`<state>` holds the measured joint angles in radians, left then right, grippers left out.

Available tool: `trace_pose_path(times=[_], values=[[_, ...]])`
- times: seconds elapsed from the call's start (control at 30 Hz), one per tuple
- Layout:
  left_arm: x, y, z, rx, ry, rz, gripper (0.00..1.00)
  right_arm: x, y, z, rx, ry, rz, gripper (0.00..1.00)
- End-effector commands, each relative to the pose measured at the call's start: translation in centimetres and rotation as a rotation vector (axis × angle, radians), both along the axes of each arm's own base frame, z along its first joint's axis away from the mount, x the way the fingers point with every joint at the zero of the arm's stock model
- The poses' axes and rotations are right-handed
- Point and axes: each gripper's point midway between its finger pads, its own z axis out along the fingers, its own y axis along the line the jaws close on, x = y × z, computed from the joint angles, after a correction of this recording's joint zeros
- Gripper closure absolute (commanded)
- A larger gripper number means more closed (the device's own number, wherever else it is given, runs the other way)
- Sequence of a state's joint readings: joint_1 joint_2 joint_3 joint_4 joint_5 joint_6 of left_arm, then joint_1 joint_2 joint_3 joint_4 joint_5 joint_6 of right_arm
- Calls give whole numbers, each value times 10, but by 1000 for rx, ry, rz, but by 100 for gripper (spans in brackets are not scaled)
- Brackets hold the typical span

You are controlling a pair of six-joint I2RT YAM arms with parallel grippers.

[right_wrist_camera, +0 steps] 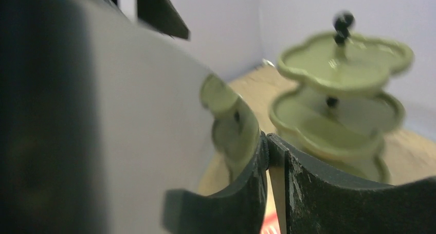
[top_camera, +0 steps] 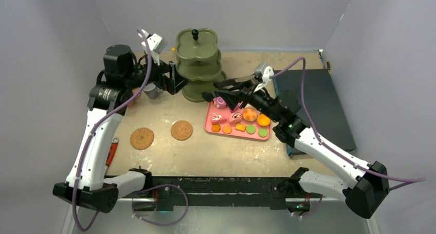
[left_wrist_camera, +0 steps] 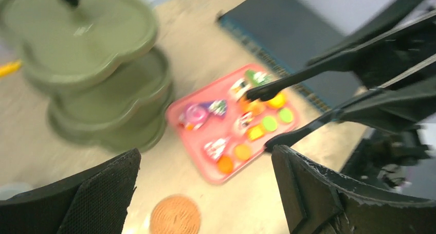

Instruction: Serve the afternoon tea

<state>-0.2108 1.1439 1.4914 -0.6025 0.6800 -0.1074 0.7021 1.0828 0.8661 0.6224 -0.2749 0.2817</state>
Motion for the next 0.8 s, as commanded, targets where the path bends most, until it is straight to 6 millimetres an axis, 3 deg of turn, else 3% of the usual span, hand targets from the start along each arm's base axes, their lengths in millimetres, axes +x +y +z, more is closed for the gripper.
trace_pose_path(times=[0.0, 0.1, 0.3, 0.5, 0.77], values=[[22, 56, -61, 294, 144, 273, 1, 26, -26, -52, -131, 27, -219, 32], [24, 68, -76, 359, 180, 312, 1, 31, -37, -83, -166, 63, -278, 32], [22, 73, -82, 377, 172, 326, 1, 36, -60, -130, -222, 125, -397, 32], [23, 67, -75, 356, 149, 300, 1, 44, -74, -156, -230, 172, -487, 31], [22, 61, -74, 341, 149, 264, 1, 46, -68, -184, -274, 196, -493, 31]])
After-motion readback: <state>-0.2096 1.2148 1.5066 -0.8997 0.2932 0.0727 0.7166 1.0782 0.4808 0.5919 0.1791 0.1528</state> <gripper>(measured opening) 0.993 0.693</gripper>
